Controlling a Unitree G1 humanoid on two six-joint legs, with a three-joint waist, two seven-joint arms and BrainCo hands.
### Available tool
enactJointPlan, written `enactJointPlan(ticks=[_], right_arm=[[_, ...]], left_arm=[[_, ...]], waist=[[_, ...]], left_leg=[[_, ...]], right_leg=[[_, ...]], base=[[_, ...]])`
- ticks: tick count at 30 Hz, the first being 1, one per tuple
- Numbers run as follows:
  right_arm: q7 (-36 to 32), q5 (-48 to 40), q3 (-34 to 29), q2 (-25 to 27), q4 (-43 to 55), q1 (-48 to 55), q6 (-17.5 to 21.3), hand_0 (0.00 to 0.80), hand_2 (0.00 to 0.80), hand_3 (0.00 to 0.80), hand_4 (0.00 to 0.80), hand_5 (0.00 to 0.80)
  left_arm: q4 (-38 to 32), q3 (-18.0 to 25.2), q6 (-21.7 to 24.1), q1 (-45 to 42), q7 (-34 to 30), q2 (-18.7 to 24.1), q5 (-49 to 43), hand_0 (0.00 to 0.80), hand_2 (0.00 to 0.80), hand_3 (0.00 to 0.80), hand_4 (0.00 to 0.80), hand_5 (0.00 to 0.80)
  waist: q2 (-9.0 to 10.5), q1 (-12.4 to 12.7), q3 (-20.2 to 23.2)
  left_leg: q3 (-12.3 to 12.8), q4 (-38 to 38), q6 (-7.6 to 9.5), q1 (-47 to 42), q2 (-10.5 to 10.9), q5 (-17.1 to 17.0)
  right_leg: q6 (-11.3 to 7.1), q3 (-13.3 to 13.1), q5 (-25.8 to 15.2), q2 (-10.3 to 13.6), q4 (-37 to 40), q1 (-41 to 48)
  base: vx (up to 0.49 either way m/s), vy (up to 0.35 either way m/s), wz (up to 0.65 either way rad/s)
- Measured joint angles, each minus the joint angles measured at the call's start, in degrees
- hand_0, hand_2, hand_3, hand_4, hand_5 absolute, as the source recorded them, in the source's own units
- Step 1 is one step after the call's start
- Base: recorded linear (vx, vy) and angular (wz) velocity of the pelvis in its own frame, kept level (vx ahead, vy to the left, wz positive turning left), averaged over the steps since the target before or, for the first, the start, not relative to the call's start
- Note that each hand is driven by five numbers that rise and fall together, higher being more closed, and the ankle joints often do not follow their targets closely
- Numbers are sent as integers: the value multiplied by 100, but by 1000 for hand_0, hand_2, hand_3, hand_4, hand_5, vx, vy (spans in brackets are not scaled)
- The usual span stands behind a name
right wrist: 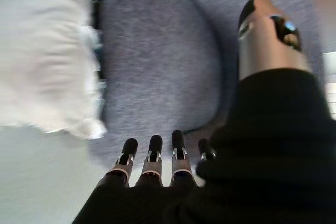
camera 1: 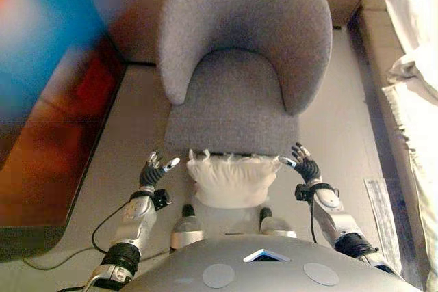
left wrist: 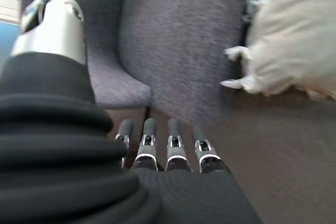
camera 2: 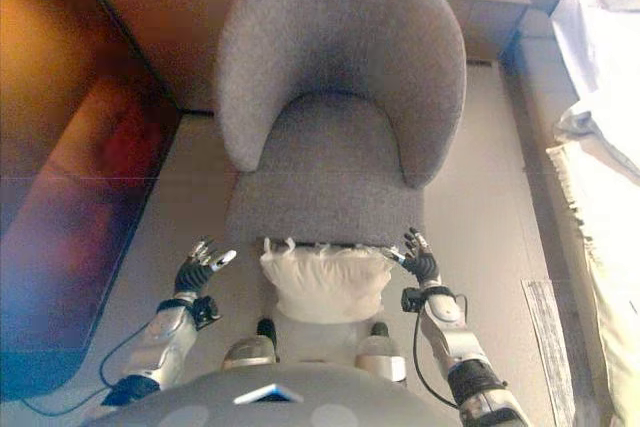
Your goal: Pick up the cushion and take it to the sofa
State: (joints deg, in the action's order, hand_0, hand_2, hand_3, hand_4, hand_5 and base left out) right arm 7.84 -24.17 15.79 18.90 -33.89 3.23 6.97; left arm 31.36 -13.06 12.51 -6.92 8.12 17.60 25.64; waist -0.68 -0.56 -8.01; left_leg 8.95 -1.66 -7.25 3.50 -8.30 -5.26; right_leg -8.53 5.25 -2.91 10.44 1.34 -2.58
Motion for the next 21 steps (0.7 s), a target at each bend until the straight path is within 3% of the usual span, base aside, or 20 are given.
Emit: enactJointPlan(ticks=[5,11,16,21], right_arm=[[624,-4,95,136,-224,-1019,186,0,0,0,0,0],[1205,-2,111,266,-401,-2308,174,0,0,0,0,0],[1400,-103,99,300,-781,-3191,103,0,0,0,0,0],[1352,-602,79,485,-953,-3844,77,0,0,0,0,0]], left_arm=[[229,-344,223,1107,385,13,17,0,0,0,0,0],[537,-428,320,2359,860,31,42,0,0,0,0,0],[840,-436,323,2929,1192,49,85,0,0,0,0,0],[854,-420,329,3201,1256,104,244,0,0,0,0,0]], waist=[[-192,-8,-890],[-178,-21,-1965],[-174,-7,-2143],[-205,-20,-2165]], left_leg=[[-91,623,39,1089,3,-67],[-192,1677,152,2465,38,115],[-394,2813,153,3554,27,446],[-631,4584,167,4770,-62,1151]], right_leg=[[-9,16,-87,81,-663,-1082],[91,-1,261,288,-2161,-2686],[178,-132,746,413,-3456,-3823],[215,-376,1380,467,-5095,-4952]], base=[[-282,8,-1],[-204,16,2],[-140,7,11],[-23,28,2]])
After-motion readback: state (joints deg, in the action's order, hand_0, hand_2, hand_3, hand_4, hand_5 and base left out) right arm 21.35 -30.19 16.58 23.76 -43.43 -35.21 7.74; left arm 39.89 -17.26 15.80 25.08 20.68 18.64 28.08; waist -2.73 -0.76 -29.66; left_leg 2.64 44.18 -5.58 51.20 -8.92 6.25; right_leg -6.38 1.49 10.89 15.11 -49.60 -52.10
